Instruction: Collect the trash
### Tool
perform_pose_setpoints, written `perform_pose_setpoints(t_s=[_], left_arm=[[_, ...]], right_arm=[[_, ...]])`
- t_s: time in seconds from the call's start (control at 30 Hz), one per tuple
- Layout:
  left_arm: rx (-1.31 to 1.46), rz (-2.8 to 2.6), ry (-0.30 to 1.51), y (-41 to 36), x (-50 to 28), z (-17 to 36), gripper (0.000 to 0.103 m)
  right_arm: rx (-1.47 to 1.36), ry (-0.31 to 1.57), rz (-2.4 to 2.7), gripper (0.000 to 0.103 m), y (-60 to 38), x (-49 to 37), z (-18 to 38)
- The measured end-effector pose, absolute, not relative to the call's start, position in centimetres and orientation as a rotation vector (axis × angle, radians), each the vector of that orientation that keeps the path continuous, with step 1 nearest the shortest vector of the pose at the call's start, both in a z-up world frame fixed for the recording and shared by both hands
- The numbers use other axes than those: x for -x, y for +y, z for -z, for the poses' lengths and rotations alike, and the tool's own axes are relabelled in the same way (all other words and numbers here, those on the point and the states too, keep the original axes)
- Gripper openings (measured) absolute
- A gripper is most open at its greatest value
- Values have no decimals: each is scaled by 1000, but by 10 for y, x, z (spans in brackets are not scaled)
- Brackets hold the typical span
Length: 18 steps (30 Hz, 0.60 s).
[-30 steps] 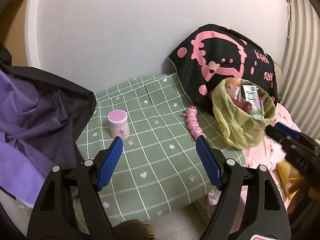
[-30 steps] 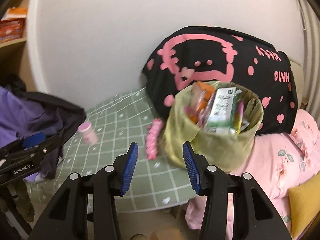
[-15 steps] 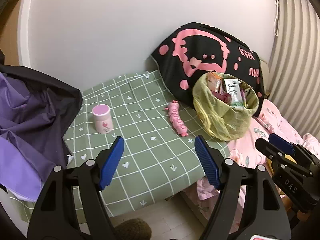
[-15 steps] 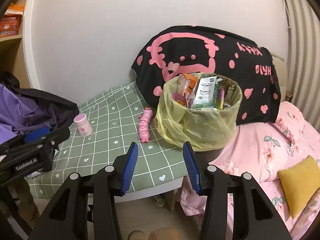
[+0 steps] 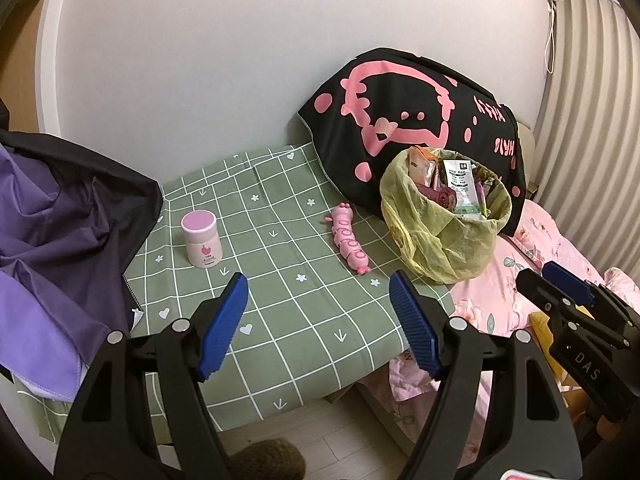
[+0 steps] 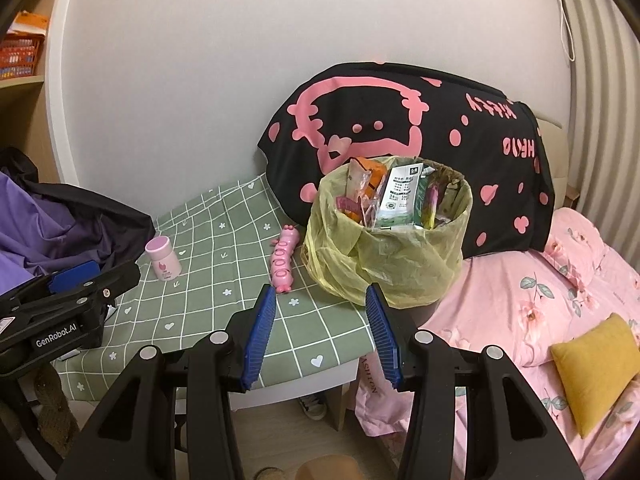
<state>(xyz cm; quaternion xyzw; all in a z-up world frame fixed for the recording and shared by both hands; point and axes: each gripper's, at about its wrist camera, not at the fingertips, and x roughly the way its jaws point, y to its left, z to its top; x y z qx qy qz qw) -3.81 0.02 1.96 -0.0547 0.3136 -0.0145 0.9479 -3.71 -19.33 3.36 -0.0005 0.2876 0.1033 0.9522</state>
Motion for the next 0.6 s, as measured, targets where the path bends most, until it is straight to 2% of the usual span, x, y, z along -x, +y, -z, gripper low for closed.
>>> perform_pose_setpoints(t_s=[0.6], left_arm=[[111, 18, 625, 7, 37, -23, 69]], right_arm=[[7, 569, -219, 44, -190, 28, -38]])
